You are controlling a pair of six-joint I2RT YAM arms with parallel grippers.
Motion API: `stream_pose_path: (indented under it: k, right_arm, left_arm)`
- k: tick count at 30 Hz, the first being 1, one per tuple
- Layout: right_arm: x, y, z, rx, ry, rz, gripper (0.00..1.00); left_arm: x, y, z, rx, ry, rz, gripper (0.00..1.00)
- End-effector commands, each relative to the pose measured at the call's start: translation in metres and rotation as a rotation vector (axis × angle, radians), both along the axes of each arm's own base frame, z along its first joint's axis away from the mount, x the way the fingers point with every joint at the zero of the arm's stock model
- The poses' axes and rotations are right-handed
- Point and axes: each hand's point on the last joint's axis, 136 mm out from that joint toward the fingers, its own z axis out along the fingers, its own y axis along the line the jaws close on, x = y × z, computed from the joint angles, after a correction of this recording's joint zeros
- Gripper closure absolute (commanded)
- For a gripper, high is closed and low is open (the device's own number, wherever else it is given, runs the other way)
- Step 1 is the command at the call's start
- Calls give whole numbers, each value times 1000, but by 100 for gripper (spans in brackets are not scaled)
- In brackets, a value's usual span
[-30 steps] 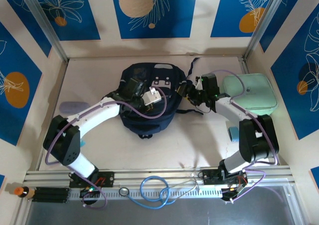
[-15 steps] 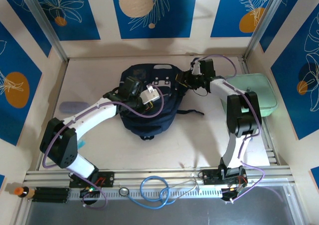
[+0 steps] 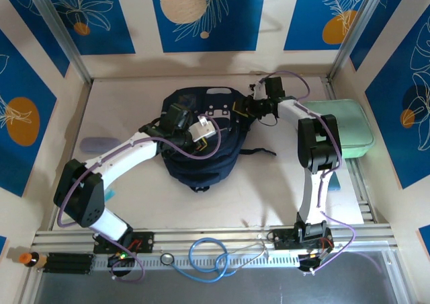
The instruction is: Pack the student bag
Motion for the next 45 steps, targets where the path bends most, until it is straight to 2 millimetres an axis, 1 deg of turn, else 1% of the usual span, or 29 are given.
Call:
stream_pose_path:
  k: [1,6,9,16,21,25,30,34,37,39,43,45]
  right_arm:
    - [-28,16,-2,31,30,108,68]
    - [-44,18,-7,32,54,126,69]
    - [-49,17,-7,33,52,125,69]
    - [-64,19,2,78,30,164,68]
    - [-69,16,8,122,49,156,66]
    - [-65,11,7,86,66,114,65]
    - [-53,-3,-15,-79,98,18,61]
    - [-40,-16,-18,-130,101,-51,60]
    - [-37,-11,-12,-113,85,-18,60]
    - [-40,-3,-11,-93,89,30,60]
    - [-60,11,-9,-55,111,142,60]
    - [-69,14,-9,-49,113,174,60]
  left_arm:
    - [12,-10,26,-80,-66,-2,96]
    - [19,-9,23,-68,-82,20,96]
    - [20,-9,23,-66,-89,22,95]
    - [22,-6,18,-49,-93,32,95]
    - [19,-4,12,-30,-82,25,94]
    - [17,-5,9,-30,-69,16,94]
    - [13,-6,8,-38,-58,-1,93]
    - [12,-6,8,-35,-53,-6,93]
    - [10,-6,5,-30,-46,-11,93]
    - [10,-5,4,-26,-44,-9,93]
    - [11,-4,0,-8,-36,-6,93]
    - [10,-3,-4,2,-28,-7,93]
